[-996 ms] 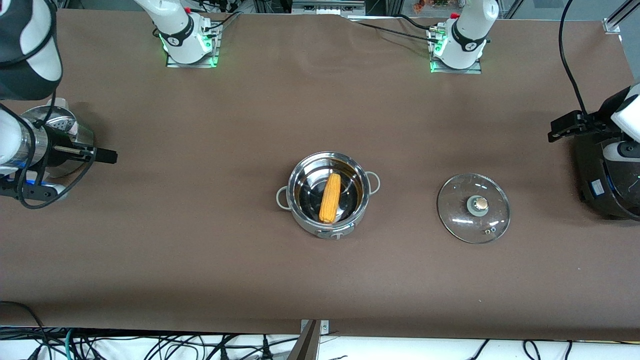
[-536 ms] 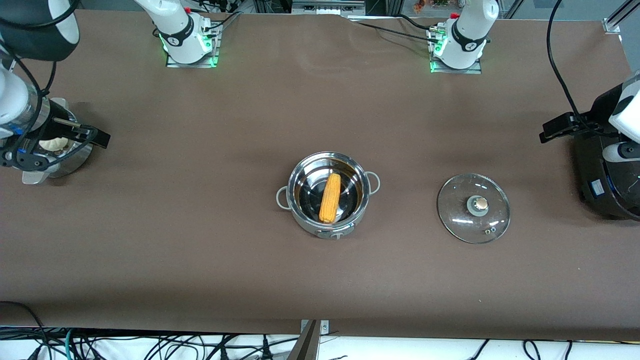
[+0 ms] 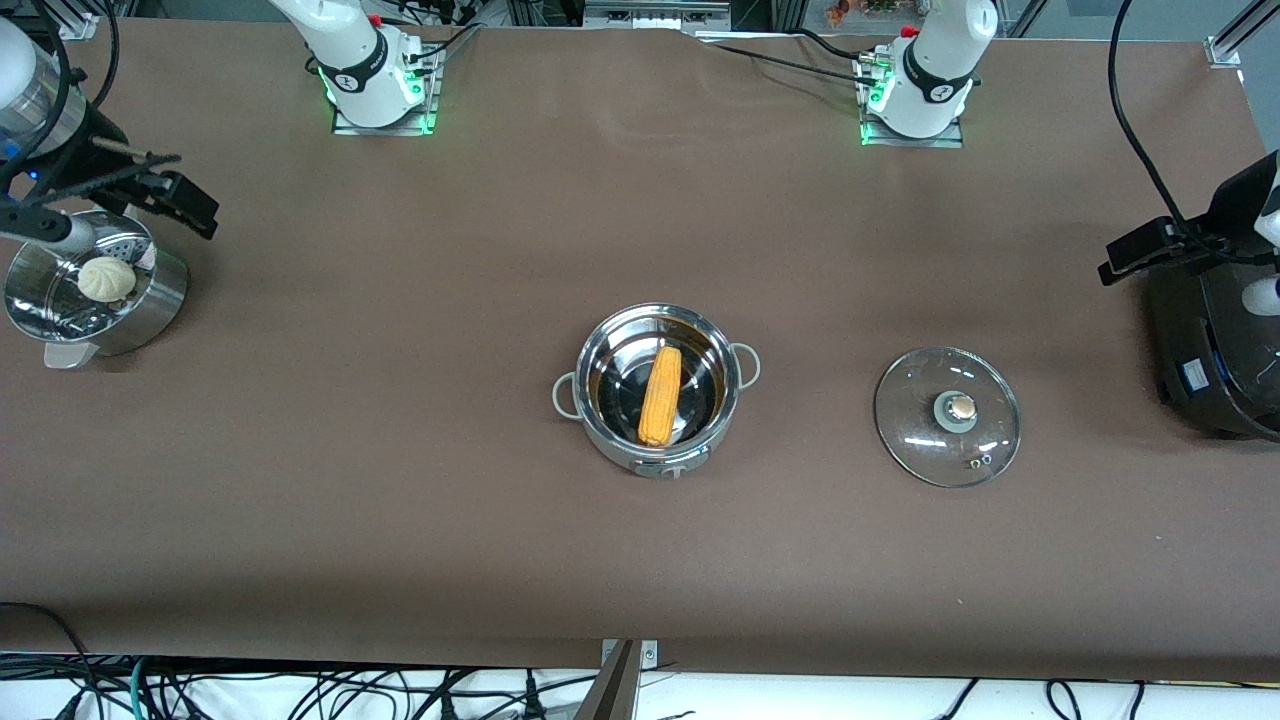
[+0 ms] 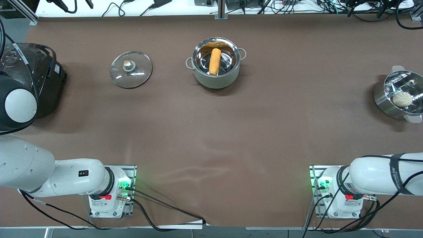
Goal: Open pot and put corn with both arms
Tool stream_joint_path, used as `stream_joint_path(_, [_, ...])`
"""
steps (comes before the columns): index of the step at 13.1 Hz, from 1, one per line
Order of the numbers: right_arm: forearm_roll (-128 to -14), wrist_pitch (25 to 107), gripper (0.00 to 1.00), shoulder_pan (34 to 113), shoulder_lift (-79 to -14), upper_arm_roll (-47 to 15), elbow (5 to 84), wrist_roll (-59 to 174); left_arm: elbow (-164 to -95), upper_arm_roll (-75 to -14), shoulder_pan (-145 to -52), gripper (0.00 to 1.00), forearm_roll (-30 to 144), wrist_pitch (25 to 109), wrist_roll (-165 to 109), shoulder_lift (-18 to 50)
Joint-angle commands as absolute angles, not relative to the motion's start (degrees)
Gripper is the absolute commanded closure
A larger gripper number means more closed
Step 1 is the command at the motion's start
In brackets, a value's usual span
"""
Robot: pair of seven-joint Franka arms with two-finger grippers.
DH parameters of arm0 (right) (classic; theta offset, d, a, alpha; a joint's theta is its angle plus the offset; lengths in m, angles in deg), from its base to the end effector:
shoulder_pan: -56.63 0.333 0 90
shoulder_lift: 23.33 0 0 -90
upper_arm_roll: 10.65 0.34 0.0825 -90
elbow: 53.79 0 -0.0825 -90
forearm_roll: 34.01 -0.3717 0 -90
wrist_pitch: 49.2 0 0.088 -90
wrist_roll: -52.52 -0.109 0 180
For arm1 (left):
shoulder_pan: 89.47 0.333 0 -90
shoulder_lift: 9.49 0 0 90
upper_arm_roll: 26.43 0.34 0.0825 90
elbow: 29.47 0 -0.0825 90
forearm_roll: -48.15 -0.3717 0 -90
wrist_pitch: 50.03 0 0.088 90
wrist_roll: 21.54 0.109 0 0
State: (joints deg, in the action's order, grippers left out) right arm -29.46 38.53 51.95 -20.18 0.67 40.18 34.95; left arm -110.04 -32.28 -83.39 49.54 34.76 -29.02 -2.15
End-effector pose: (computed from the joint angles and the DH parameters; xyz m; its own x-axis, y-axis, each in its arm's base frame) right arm 0.5160 0.0543 0.6405 0.9810 -0.1923 -0.0251 -0.1889 -0.9766 0.1024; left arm 0.5754 0.0040 0.6425 0.9895 0.1320 -0.0581 0.1339 -0.9905 0.0299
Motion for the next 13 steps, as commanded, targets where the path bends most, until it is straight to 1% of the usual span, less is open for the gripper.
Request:
stream_joint_path(1, [-32.0, 40.3, 0.0, 48.9, -18.4, 1.6, 44.3, 39.5, -109.3, -32.6, -83.1, 0.0, 48.2, 32.8, -29.2, -2.0])
stream_joint_path(3, [-32.0, 40.8, 0.0, 48.9, -19.4, 1.3, 44.3, 43.7, -109.5, -33.3, -83.8, 0.0, 44.3, 32.8, -29.1, -2.0])
stream_joint_path(4, [-32.0, 40.7, 0.0, 48.9, -20.9, 1.0, 43.5, 45.0, -109.5, -33.1, -83.7, 0.0, 44.4, 32.8, -29.0, -2.1])
stream_joint_path(7, [-32.0, 39.9, 0.0, 48.9, -24.6, -0.5, 38.8, 45.5, -109.4, -33.2, -83.6, 0.0, 44.4, 32.9, -28.8, -2.0])
stream_joint_path(13, [-31.5, 40.4, 0.0, 48.7, -24.8, -0.9, 38.6, 47.3, -109.2, -33.1, -83.4, 0.0, 45.0, 33.5, -28.8, -2.0])
